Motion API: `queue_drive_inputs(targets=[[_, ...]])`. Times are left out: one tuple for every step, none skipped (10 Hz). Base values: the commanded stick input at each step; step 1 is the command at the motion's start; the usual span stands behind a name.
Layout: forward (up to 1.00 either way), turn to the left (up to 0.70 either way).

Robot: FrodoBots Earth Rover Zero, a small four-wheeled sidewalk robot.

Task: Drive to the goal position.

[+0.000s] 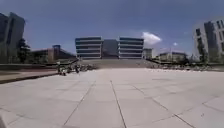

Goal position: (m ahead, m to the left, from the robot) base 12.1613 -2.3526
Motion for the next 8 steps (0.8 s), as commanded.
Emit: queue_drive_inputs(targets=[[1.00,0.00],[1.00,0.00],[1.00,0.00],[1.00,0.00],[1.00,0.00],[1.00,0.00],[1.00,0.00],[1.00,0.00]])
